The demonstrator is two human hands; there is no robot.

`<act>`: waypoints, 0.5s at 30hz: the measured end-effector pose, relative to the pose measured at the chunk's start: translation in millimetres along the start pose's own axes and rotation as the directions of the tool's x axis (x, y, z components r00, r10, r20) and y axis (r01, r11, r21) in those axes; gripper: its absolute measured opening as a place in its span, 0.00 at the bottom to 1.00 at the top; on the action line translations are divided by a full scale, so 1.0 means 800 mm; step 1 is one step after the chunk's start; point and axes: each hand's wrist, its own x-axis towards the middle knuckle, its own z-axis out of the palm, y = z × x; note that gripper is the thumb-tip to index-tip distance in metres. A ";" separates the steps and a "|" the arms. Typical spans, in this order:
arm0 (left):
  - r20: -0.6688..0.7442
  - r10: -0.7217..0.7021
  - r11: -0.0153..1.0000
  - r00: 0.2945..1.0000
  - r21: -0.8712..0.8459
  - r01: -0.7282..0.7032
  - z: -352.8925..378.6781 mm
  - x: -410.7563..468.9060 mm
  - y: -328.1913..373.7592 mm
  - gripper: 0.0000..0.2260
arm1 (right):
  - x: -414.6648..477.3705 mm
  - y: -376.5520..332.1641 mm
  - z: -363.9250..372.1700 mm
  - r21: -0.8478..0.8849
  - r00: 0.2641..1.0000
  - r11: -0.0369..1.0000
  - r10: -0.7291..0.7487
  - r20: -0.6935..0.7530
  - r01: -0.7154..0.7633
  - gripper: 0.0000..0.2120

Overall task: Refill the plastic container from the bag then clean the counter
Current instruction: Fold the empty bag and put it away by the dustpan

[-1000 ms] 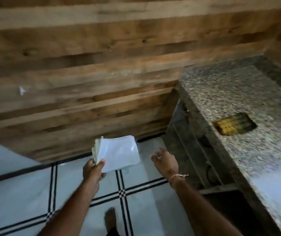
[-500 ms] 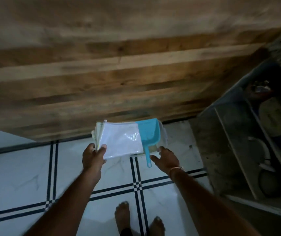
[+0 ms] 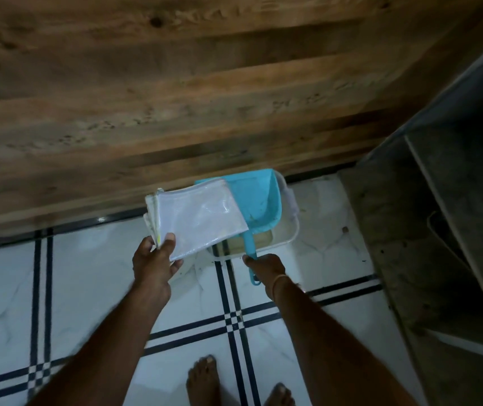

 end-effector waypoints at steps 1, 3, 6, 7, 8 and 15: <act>-0.014 -0.010 1.000 1.000 -0.003 0.010 0.002 0.000 -0.003 0.04 | 0.002 0.003 -0.002 0.032 0.999 0.999 -0.036 -0.001 0.036 0.14; -0.062 -0.025 1.000 0.998 -0.004 0.025 0.004 -0.002 -0.006 0.06 | -0.006 0.007 -0.011 0.161 0.996 0.983 -0.091 -0.006 0.091 0.11; -0.140 -0.031 0.999 0.990 -0.029 0.027 0.012 -0.011 -0.002 0.06 | -0.042 0.011 -0.051 0.353 0.983 0.918 -0.164 -0.078 0.181 0.07; -0.161 -0.023 0.999 0.987 -0.034 0.017 0.019 -0.014 0.001 0.05 | -0.052 0.015 -0.067 0.412 0.974 0.883 -0.195 -0.116 0.226 0.07; -0.178 -0.010 0.999 0.984 -0.033 0.004 0.026 -0.014 0.000 0.07 | -0.063 0.019 -0.084 0.445 0.965 0.857 -0.213 -0.152 0.259 0.07; -0.069 0.019 0.990 0.997 0.140 -0.009 0.108 0.002 -0.025 0.13 | -0.089 0.038 -0.148 0.451 0.937 0.823 -0.274 -0.218 0.346 0.07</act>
